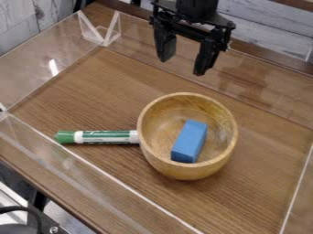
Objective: Remove the blue block from inside the brown bowl and put it on the table
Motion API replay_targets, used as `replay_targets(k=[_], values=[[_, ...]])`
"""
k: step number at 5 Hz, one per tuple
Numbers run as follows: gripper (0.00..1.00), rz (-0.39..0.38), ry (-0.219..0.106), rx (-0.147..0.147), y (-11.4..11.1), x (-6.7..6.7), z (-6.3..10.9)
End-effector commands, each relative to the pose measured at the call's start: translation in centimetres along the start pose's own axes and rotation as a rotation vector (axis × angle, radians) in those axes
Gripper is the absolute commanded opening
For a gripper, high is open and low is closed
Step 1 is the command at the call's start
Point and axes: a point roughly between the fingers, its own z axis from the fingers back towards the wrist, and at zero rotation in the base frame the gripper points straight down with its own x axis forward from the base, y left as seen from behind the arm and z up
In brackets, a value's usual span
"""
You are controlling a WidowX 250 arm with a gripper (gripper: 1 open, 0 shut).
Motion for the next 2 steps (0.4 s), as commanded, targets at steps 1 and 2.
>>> replay_targets(k=[1, 2], values=[[1.00, 0.016, -0.002, -0.004, -0.8, -0.7, -0.5], [1.00, 0.035, -0.018, -0.009, -1.9, -1.6, -1.5]])
